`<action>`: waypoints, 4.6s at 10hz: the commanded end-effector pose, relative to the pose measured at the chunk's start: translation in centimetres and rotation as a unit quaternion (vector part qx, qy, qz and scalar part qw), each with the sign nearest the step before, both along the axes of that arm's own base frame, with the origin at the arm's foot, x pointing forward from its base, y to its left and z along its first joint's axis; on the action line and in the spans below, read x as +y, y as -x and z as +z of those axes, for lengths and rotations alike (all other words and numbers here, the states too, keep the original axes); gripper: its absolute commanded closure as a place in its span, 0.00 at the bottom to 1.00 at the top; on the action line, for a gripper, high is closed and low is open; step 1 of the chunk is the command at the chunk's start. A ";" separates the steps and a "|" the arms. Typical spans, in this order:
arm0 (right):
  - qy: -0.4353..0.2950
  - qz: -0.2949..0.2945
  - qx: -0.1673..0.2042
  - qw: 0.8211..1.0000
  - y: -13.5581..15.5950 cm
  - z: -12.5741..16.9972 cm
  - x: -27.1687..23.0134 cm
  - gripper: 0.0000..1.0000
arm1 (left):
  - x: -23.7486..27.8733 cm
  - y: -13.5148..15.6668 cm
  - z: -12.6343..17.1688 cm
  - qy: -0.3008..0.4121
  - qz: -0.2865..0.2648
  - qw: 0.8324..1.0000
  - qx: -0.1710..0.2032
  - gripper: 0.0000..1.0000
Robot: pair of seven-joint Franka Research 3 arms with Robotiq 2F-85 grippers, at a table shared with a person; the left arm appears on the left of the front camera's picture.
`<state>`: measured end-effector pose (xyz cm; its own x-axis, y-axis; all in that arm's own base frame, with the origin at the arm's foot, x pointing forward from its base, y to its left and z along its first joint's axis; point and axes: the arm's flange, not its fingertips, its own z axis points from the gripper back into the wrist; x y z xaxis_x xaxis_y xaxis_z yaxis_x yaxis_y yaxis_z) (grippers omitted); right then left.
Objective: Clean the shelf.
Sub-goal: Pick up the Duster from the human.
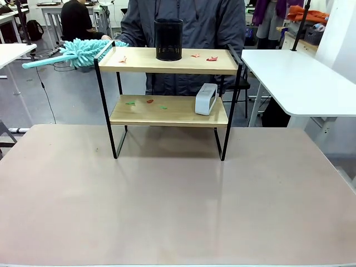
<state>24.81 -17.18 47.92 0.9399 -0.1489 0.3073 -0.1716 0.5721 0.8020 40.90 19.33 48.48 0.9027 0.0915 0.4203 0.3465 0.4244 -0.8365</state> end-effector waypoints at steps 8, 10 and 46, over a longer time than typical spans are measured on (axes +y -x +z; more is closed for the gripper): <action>-0.006 0.005 -0.016 1.000 -0.2 0.3 -0.1 0.00 | -2.1 -8.5 0.3 0.095 -0.022 0.986 0.134 0.00; -0.006 0.005 -0.016 1.000 -0.2 0.3 -0.1 0.00 | -4.2 -12.5 0.5 0.164 -0.045 0.966 0.197 0.00; -0.006 0.005 -0.016 1.000 -0.2 0.3 -0.1 0.00 | -0.1 4.8 6.9 -0.070 -0.072 0.994 -0.031 1.00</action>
<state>24.76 -17.28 47.94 0.9396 -0.1472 0.3091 -0.1734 0.5739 0.8004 39.64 19.81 56.50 0.9104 -0.1819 0.3716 0.4137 0.4067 -0.8145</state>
